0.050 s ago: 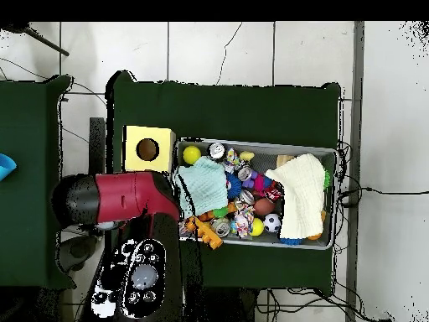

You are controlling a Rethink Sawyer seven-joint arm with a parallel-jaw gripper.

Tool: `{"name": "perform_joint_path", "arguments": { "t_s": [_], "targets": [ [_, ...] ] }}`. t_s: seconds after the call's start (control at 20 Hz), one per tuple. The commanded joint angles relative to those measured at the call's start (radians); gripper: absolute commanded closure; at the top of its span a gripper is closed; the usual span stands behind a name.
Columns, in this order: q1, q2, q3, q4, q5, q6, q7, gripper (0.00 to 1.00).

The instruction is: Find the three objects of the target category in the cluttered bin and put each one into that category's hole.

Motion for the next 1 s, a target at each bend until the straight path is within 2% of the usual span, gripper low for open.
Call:
{"name": "perform_joint_path", "arguments": {
  "t_s": [0.05,1.0],
  "targets": [
    [-0.008,0.044,0.016,0.065,0.042,-0.054,0.231,1.00],
    [-0.037,0.036,0.024,0.121,0.033,-0.123,0.172,1.00]
  ]
}}
